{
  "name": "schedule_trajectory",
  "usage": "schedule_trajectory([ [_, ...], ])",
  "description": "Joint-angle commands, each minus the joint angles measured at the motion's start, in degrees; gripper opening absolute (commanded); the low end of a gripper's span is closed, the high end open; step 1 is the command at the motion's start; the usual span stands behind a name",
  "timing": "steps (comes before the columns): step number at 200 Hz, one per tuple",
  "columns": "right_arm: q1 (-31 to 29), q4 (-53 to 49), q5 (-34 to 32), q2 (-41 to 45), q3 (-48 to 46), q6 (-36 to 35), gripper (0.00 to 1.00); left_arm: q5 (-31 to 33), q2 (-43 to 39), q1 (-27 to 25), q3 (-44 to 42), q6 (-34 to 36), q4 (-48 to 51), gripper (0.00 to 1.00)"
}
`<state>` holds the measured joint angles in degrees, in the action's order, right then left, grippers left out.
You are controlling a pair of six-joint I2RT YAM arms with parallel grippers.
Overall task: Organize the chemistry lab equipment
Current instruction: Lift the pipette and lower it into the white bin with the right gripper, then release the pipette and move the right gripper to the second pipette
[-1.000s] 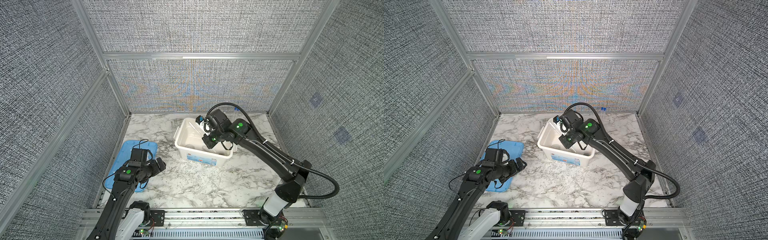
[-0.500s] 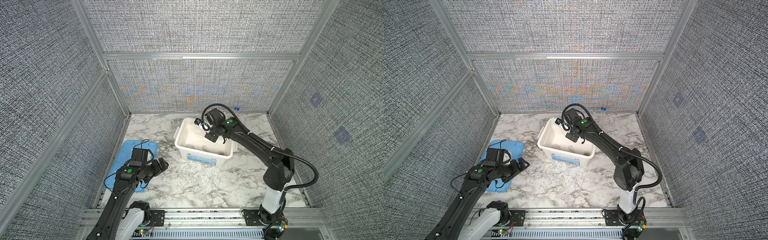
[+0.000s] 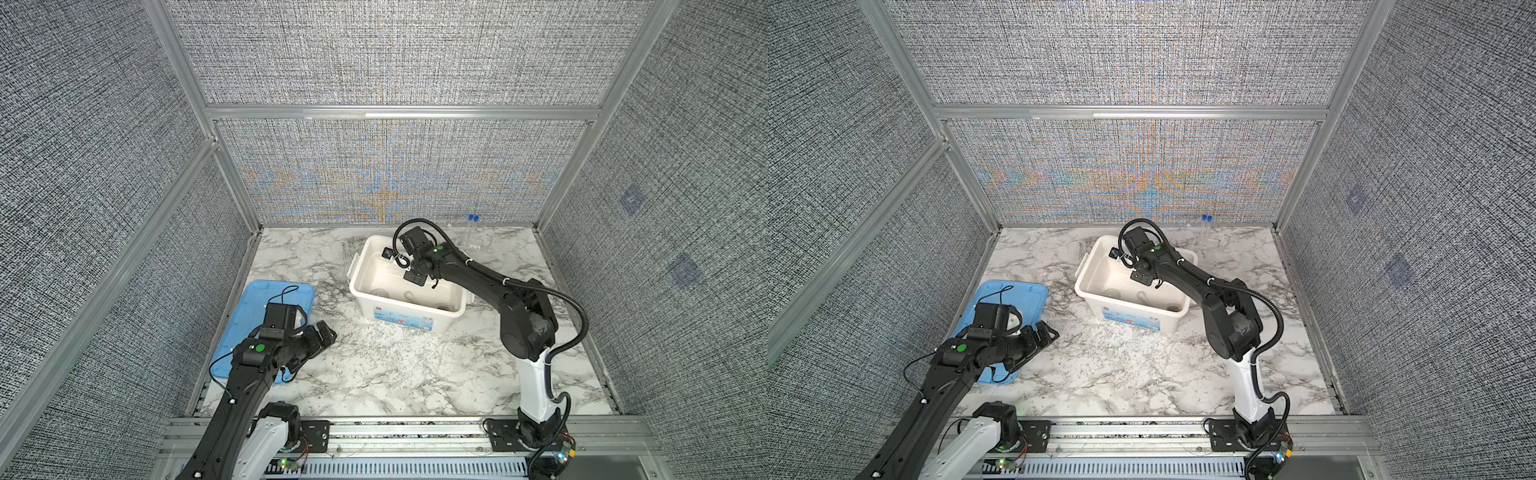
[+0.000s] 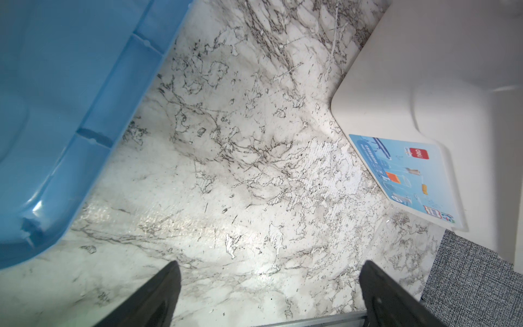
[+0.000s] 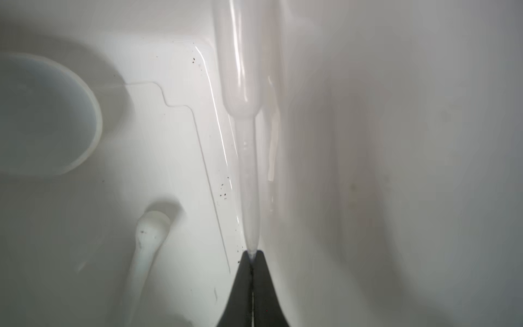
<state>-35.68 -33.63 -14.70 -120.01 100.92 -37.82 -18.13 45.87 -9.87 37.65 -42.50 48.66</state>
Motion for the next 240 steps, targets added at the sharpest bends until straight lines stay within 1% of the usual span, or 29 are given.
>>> schedule_trajectory([
  [1,-0.05,2.6,-0.23,-0.81,0.44,-0.85,0.05,-0.41,0.33,0.05,-0.74,-1.17,-1.64,0.99],
  [25,0.03,4.68,-0.91,-1.98,0.37,-1.33,0.07,-0.47,1.39,0.09,-0.55,-1.73,-1.15,0.99],
  [48,0.0,5.85,-1.3,-2.88,0.49,-1.47,0.1,-1.02,1.34,0.11,-1.29,-1.92,-2.75,0.99],
  [68,-0.08,5.32,-1.95,-3.14,0.98,-1.24,0.2,-1.05,1.43,0.1,-0.48,-1.86,-2.31,0.99],
  [85,-0.85,5.98,-4.82,-2.59,0.85,-1.86,0.3,-1.18,1.2,0.11,-0.63,-1.38,-2.6,0.99],
  [96,-1.75,6.24,-6.13,-1.57,0.79,-2.29,0.34,-1.29,1.24,0.11,-0.78,-0.61,-3.05,0.99],
  [116,-3.01,5.83,-5.91,2.1,0.28,-1.24,0.36,-0.15,2.48,0.11,1.21,0.71,-1.27,0.99],
  [138,-3.48,5.38,-4.91,8.59,-0.43,4.02,0.36,0.04,3.69,0.07,3.09,1.96,-0.72,0.99],
  [155,-4.36,9.79,-7.78,16.62,-5.54,7.73,0.36,-0.1,4.44,0.11,4.21,2.4,-0.92,0.99],
  [167,-5.37,13.29,-11.33,22.68,-9.63,9.44,0.37,-0.53,4.99,0.11,5.36,2.52,-0.66,0.99],
  [176,-6.0,14.6,-14.09,27.12,-12.12,12.23,0.39,-0.68,5.19,0.06,5.83,2.53,-0.67,0.99],
  [185,-6.33,14.01,-14.99,31.25,-14.15,16.49,0.39,-0.68,5.2,0.07,5.87,2.47,-1.16,0.99],
  [201,-6.44,11.22,-14.29,39.75,-18.43,28.25,0.4,0.48,4.95,0.11,5.39,2.24,-2.46,0.99],
  [217,-6.51,9.77,-13.57,47.91,-24.73,40.17,0.41,4.09,4.52,0.05,4.94,1.01,-2.79,0.99],
  [225,-6.6,8.76,-12.61,51.63,-27.67,44.88,0.41,6.49,4.25,0.11,4.48,0.14,-2.85,0.99],
  [240,-7.22,2.15,-10.72,57.19,-31.06,53.35,0.42,10.43,3.79,0.11,3.33,-1.43,-3.86,0.99],
])
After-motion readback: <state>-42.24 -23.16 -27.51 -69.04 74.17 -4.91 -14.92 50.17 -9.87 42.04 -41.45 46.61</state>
